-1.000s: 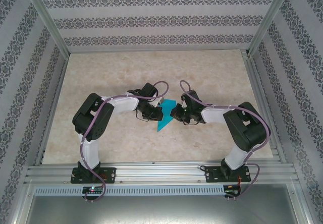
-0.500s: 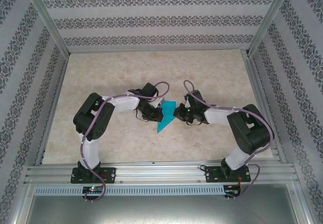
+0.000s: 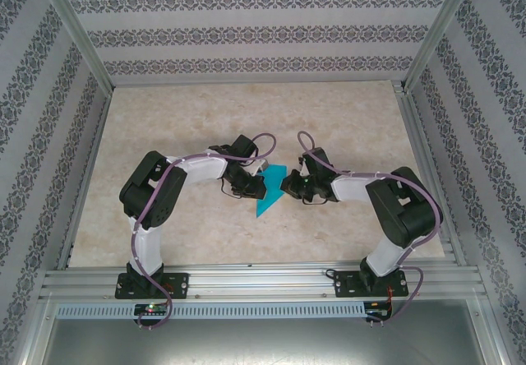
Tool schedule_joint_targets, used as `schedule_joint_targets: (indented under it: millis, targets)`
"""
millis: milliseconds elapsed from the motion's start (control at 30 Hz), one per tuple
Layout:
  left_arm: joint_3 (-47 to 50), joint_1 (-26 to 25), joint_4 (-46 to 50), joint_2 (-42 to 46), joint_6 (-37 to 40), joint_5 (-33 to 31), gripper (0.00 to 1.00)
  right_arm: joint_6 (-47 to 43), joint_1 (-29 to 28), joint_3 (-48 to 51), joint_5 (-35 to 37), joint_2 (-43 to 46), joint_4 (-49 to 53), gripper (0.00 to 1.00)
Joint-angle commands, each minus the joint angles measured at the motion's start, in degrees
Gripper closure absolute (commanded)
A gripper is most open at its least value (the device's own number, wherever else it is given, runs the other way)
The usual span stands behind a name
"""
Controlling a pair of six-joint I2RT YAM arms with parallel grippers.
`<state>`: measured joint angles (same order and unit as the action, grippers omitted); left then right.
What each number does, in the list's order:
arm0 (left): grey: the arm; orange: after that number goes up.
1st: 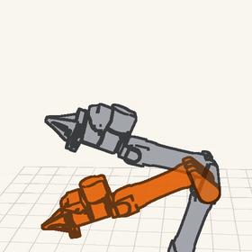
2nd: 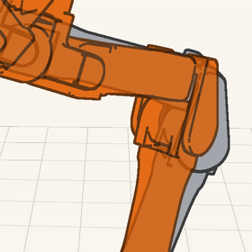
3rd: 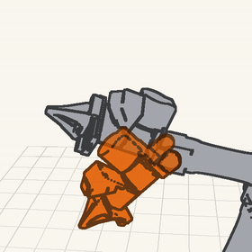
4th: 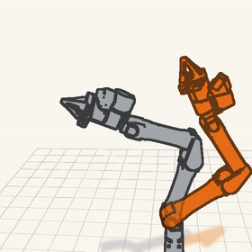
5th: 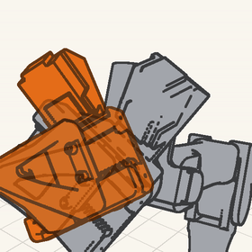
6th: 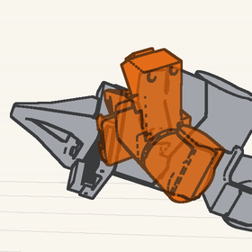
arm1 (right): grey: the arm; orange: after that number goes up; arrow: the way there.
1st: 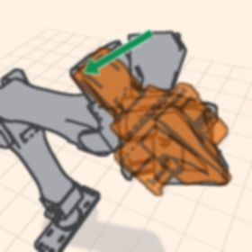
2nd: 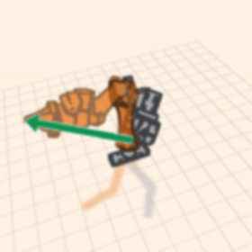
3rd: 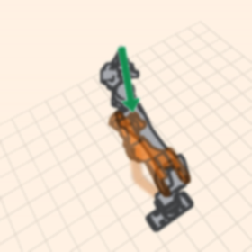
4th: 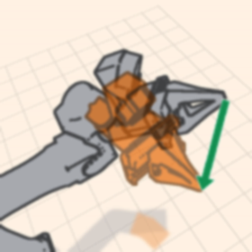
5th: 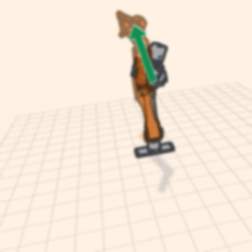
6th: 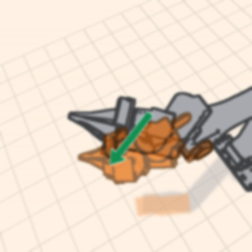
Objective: Fold a paper plane with a square sheet of paper (pick it up from the middle)
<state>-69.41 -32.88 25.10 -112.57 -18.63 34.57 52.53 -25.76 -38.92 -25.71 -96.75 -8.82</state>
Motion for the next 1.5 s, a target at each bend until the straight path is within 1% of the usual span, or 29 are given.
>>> schedule_joint_targets:
  millis: [0,100,167,300,433,700,967,1100,1200,1267,1400,1467]
  targets:
    - [-0.9,0.5,1.8,-0.6,0.7,1.3,0.86,-0.7,0.3,2.4,3.0,-1.5,0.6,0.92]
    - [-1.0,0.5,2.1,-0.6,0.8,1.2,0.86,-1.0,0.4,2.5,1.8,-0.7,0.4,0.92]
    - [-1.1,0.5,2.3,-0.6,0.9,1.3,0.86,-1.4,0.3,1.5,0.4,1.3,0.5,0.91]
    - [-1.3,0.5,2.3,-0.3,0.6,1.2,0.86,-2.5,0.1,-1.5,0.6,5.9,3.8,0.9]
    - [-1.3,0.5,1.8,-0.2,0.2,1.5,0.86,-2.3,-1.6,-3.0,-0.4,6.6,3.5,0.91]
    - [-1.6,0.5,1.8,-0.2,0.1,1.6,0.85,0.3,-4.4,-2.6,-0.7,2.2,-1.1,0.92]
    - [-1.7,0.5,2.0,-0.4,0.4,1.6,0.85,-0.8,-4.1,-1.5,0.0,-2.4,-1.6,0.93]
    - [-1.9,0.5,2.0,0.3,0.6,0.0,0.85,-1.5,-3.9,-0.1,1.2,-3.6,-0.7,0.93]
    - [-2.6,0.5,2.7,0.6,0.8,-1.6,0.83,-1.8,-3.9,0.4,2.0,-4.1,-0.5,0.93]
    - [-2.4,0.5,2.7,1.5,0.6,-3.4,0.79,-1.7,-3.8,0.4,2.0,-4.2,-0.4,0.93]
    - [-0.6,0.5,2.1,5.3,-0.9,-5.9,0.71,-1.1,-3.9,0.2,2.5,-4.2,-0.1,0.93]
    - [0.8,0.5,1.9,7.8,-2.2,-6.7,0.69,-0.7,-4.0,0.1,3.0,-4.1,0.4,0.93]
